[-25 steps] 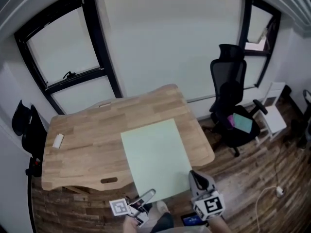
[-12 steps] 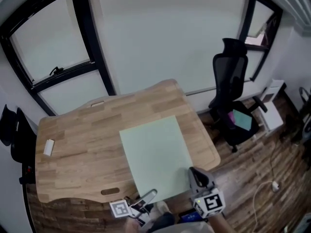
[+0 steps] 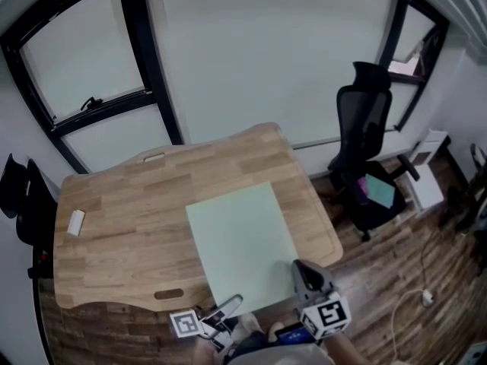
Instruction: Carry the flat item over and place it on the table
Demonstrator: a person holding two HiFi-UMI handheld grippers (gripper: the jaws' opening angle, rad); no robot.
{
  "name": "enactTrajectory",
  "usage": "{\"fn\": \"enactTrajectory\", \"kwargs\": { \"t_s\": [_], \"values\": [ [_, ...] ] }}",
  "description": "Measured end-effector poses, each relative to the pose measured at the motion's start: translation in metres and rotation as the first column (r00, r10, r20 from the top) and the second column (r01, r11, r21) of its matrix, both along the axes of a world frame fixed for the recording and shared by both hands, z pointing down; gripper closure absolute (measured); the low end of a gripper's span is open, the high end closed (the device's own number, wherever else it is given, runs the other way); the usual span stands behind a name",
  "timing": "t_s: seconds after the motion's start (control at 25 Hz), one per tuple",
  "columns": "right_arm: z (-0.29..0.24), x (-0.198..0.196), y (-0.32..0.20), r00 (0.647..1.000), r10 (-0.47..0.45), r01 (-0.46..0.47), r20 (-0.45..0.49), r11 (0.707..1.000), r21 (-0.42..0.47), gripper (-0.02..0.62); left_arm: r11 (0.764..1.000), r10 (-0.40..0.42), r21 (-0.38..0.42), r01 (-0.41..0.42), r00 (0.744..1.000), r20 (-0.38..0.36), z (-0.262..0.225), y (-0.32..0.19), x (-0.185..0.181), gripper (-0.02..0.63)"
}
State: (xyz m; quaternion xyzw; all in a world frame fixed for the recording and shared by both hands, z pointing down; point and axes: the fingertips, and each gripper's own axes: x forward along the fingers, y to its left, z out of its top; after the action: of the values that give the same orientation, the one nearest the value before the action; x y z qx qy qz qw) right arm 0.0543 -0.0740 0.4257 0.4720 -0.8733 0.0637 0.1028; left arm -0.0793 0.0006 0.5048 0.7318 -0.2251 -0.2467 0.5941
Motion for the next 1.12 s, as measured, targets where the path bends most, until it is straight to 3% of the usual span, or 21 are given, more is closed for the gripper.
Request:
{"fn": "enactTrajectory", "kwargs": {
  "t_s": [0.24,1.12],
  "values": [
    [0.0,0.008,-0.002,1.0,-0.013,0.013,0.019,1.0,0.008,0.603,0.999,-0.002,-0.034,0.003,1.0,0.027,0.01,0.007,0.006,0.33],
    [0.032,0.01,-0.001,0.999,-0.018,0.02,0.026,0.997,-0.079,0.603,0.996,0.012,-0.093,-0.013,1.0,-0.009,0.037,0.016,0.016,0.33]
  ]
}}
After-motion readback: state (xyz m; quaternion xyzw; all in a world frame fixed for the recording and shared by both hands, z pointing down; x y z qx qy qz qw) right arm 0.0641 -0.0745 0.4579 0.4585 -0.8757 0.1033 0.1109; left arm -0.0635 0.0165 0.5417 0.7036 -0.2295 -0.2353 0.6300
